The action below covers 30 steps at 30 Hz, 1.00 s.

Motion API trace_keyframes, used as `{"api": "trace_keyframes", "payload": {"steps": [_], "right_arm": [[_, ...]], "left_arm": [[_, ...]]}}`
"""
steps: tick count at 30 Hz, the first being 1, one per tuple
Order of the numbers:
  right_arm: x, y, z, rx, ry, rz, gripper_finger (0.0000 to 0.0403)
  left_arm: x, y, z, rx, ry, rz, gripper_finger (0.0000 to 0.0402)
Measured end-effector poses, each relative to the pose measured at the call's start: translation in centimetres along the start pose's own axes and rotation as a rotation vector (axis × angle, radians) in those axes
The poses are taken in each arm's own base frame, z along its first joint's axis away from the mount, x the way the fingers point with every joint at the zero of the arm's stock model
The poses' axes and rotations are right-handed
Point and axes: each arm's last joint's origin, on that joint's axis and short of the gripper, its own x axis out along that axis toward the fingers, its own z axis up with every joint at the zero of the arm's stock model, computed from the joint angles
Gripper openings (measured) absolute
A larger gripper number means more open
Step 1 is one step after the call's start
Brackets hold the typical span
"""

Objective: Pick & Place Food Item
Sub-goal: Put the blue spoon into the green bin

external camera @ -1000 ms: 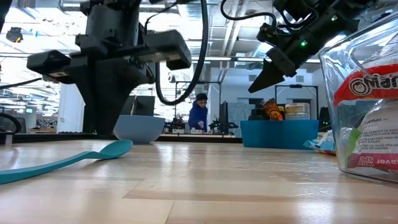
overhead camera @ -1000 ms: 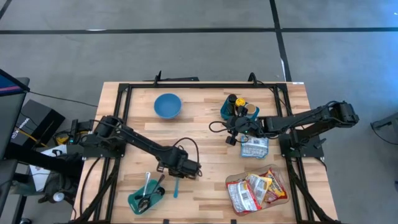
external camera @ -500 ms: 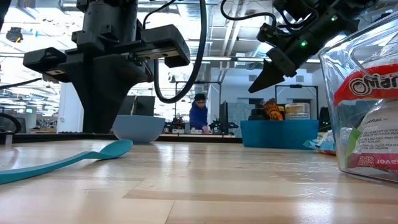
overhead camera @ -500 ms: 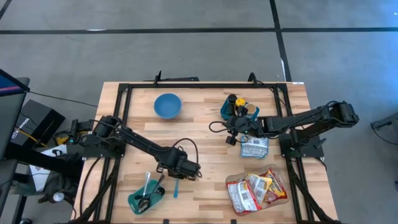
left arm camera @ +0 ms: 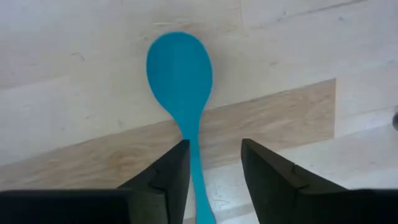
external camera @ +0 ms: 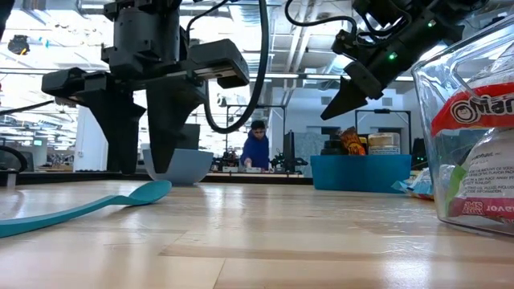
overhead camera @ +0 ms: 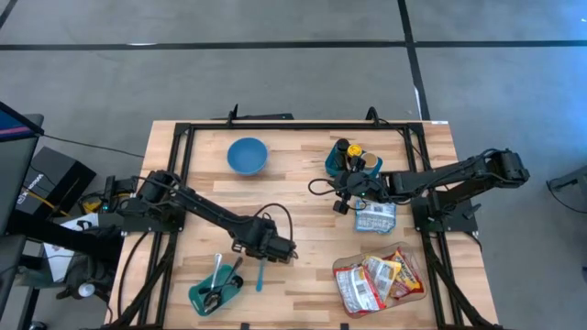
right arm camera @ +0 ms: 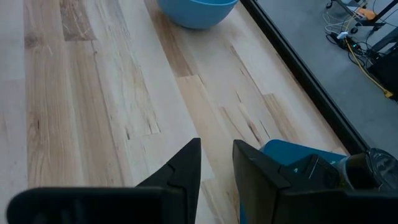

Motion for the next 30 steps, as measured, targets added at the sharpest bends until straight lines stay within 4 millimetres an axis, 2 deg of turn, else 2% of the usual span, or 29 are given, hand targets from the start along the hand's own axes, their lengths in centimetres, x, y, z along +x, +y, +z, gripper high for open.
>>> {"api": "trace_keyframes", "payload": {"steps": [19, 30], "right_arm": [[0.0, 0.0, 0.0, 0.001, 0.0, 0.0, 0.0087], [0.01, 0.01, -0.02, 0.009, 0.002, 0.001, 0.0087]], "left_arm": [[0.02, -0.01, -0.26, -0.004, 0.049, 0.002, 0.0149], [0.8, -0.28, -0.52, -0.03, 0.07, 0.0, 0.015]]}}
